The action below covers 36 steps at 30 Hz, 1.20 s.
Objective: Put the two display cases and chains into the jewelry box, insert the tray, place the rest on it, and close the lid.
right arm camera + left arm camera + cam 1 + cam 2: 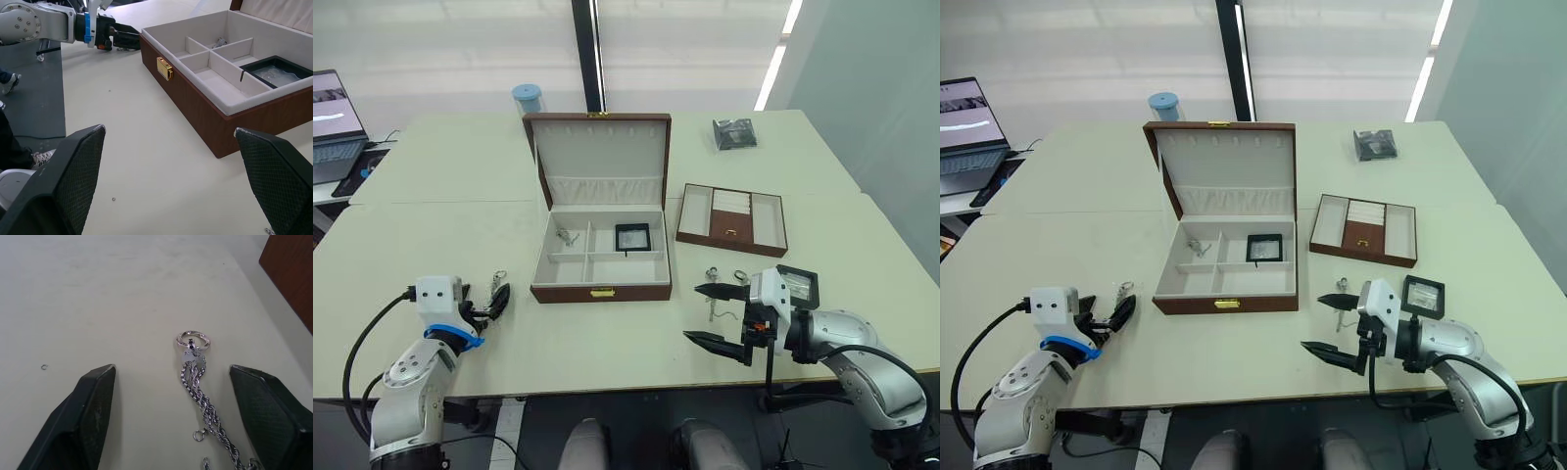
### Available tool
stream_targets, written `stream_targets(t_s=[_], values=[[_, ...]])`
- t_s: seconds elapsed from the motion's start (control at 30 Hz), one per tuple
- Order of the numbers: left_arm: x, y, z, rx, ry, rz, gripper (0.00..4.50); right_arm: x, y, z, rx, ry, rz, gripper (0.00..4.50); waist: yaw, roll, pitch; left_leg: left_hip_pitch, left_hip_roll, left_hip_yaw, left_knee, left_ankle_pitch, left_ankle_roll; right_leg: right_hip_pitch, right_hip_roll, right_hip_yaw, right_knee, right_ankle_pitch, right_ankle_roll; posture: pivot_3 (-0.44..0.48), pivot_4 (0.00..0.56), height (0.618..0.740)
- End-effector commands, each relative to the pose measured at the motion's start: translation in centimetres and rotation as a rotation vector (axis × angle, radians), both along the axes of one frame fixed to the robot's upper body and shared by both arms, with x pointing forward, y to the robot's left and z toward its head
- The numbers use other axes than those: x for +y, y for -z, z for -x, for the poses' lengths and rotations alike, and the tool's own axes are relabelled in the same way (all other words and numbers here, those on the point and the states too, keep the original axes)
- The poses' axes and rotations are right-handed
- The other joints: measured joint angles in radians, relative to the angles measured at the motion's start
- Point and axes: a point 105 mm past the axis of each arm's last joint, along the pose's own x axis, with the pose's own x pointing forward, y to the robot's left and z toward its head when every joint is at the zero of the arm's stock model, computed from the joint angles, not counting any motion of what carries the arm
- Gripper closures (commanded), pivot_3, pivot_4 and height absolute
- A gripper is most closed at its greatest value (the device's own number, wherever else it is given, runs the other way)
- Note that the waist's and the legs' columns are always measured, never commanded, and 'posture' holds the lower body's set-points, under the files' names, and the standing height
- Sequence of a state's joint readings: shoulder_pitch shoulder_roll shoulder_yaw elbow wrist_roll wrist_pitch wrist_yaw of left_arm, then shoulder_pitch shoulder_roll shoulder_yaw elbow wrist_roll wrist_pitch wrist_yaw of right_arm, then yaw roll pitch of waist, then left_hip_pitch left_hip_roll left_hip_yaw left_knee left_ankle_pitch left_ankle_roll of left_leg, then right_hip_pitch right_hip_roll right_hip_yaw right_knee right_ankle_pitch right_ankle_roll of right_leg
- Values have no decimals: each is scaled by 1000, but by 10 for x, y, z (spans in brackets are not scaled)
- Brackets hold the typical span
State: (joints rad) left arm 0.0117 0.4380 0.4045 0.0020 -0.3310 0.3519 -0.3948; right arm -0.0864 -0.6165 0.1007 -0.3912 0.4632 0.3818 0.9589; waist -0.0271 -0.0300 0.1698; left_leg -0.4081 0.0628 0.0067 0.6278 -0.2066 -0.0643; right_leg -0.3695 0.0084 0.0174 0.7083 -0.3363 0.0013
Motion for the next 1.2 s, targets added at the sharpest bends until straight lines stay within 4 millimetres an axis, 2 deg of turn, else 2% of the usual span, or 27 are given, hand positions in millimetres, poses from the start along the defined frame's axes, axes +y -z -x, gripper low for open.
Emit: stream_targets(t_s=[0.03, 0.27, 0.33, 0.57, 0.8, 0.97, 1.2], values=[[-5, 22, 6, 76, 19, 27, 1854, 1, -10, 3, -43, -17, -9, 0, 0, 0, 0, 0, 0, 0, 0, 0, 0, 0, 0, 0, 0, 0, 0, 0, 150, 740], [-2, 21, 4, 67, 19, 17, 4041, 2, -11, 3, -46, -25, -5, 0, 1, 0, 0, 0, 0, 0, 0, 0, 0, 0, 0, 0, 0, 0, 0, 0, 150, 740], [-1, 21, 4, 63, 19, 15, 4490, 2, -11, 2, -47, -26, -6, 0, 1, 0, 0, 0, 0, 0, 0, 0, 0, 0, 0, 0, 0, 0, 0, 0, 150, 740], [2, 11, 1, -5, 8, 22, 4490, 3, -11, 1, -56, -28, -8, 0, 1, 1, -1, 0, 0, 1, 0, 0, 0, 0, 0, 0, 0, 0, 0, 0, 150, 740], [-1, -21, 3, -144, 45, 131, 4490, 3, -18, 0, -79, -40, -20, 0, 0, -1, 1, 0, 0, 1, 0, 0, 0, 0, 0, 0, 0, 0, 0, 0, 150, 740], [-12, -47, 6, -213, 118, 200, 4490, 4, -24, -2, -100, -48, -33, 0, 0, -5, 3, -1, 1, 0, 0, 0, 0, 0, 0, -1, 0, 0, 0, 0, 150, 740], [-41, -77, 10, -233, 296, 277, 4490, 1, -27, 0, -114, -53, -55, 0, 0, -6, 3, -1, 1, -1, 0, 0, 0, 0, 0, -1, -1, 0, 0, 0, 150, 740]])
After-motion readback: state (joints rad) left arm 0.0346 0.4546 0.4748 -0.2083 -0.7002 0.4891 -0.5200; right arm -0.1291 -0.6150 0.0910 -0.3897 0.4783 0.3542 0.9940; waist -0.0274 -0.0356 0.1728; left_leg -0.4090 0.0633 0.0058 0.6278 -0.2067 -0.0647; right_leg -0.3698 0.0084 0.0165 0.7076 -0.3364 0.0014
